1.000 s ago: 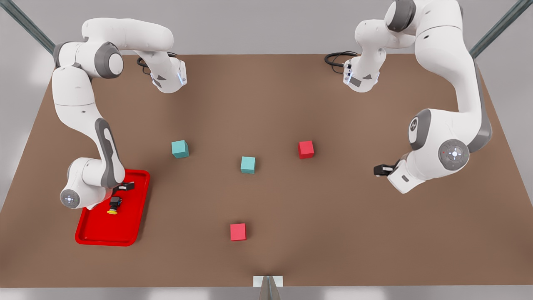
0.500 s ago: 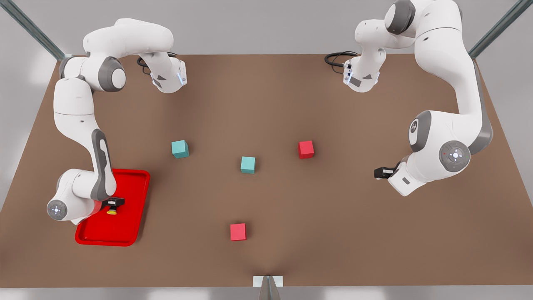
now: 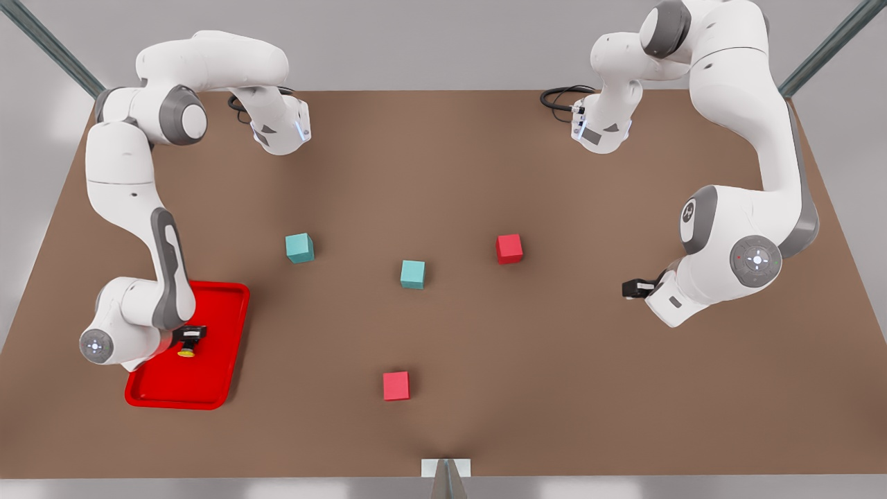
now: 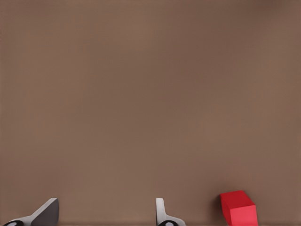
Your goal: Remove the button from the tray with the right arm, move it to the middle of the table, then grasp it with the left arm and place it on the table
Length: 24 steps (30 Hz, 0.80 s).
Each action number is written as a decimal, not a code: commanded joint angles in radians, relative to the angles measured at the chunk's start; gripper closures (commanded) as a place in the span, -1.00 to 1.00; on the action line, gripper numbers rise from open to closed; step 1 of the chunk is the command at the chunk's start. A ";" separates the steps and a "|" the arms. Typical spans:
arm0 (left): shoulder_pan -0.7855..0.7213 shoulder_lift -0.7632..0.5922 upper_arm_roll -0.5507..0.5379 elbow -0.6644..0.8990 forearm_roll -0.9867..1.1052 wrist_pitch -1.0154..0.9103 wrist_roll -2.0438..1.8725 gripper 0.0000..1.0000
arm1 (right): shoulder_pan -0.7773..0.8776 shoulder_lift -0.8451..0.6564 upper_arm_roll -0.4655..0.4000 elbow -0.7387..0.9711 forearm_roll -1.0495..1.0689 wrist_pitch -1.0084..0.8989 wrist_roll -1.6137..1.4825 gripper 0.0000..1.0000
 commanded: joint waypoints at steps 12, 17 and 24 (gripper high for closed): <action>0.000 -0.001 0.000 0.000 0.001 0.002 -0.003 -1.00 | 0.001 -0.005 0.007 0.000 -0.002 -0.015 0.011 0.26; 0.003 -0.004 0.000 0.000 0.001 0.002 -0.003 -1.00 | 0.001 -0.028 0.009 -0.013 -0.002 -0.034 0.011 0.27; 0.006 -0.006 0.000 0.000 0.001 0.001 -0.002 -1.00 | 0.015 -0.145 0.056 -0.095 0.011 -0.115 0.100 0.24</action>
